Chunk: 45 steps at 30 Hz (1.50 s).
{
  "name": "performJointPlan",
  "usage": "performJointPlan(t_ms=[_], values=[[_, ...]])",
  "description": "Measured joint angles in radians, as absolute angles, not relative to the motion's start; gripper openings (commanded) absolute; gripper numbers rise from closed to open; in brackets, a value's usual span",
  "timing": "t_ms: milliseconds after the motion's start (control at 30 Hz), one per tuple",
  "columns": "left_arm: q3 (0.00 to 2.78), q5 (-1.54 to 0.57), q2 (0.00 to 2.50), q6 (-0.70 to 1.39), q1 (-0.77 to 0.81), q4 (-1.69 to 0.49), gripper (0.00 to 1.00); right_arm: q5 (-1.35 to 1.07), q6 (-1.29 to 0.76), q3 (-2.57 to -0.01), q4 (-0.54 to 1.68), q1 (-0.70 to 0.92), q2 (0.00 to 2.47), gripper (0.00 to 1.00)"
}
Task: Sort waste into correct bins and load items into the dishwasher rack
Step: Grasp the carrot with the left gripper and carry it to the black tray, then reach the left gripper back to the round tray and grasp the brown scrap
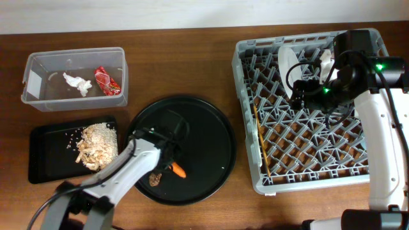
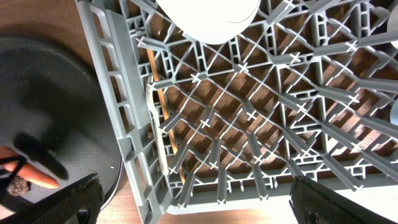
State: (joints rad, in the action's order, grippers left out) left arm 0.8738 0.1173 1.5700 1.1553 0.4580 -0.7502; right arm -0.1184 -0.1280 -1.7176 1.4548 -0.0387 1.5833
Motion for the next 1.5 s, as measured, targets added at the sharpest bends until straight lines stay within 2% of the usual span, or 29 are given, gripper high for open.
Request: performJointPlan(t_ms=[200,333,533,700,900,1033,1167,1267,1400,1500], values=[[0.979,0.166,1.396,1.029,0.284,-0.847,0.27,-0.118,-0.128,-1.718,1.454,-0.039,1.583,0.99],[1.005,0.241,1.254,0.964,0.019,-0.872,0.27,-0.118,-0.128,-1.718,1.454,-0.039,1.583,0.99],[1.005,0.273,1.287,0.937,-0.367,-0.859,0.28,-0.118,-0.128,-1.717,1.454,-0.039,1.583,0.99],[1.005,0.266,1.402,0.934,-0.522,-0.796,0.28,-0.118,-0.128,-1.717,1.454,-0.039,1.583,0.99],[1.005,0.266,1.575,0.934,-0.564,-0.715,0.28,-0.118,-0.128,-1.716,1.454,-0.039,1.583,0.99],[1.005,0.264,1.645,0.934,-0.564,-0.704,0.39,-0.118,-0.128,-1.716,1.454,-0.039,1.583,0.99],[1.005,0.263,1.670,0.930,-0.564,-0.706,0.41,-0.118,-0.127,-1.716,1.454,-0.039,1.583,0.99],[1.005,0.263,1.673,0.929,-0.564,-0.713,0.61,-0.118,-0.128,-1.716,1.454,-0.039,1.583,0.99],[1.013,0.242,1.673,0.878,-0.564,-0.723,0.70,-0.118,-0.128,-1.716,1.454,-0.039,1.583,0.99],[1.070,0.170,1.665,0.813,-0.564,-0.771,0.72,-0.118,-0.128,-1.716,1.454,-0.039,1.583,0.99]])
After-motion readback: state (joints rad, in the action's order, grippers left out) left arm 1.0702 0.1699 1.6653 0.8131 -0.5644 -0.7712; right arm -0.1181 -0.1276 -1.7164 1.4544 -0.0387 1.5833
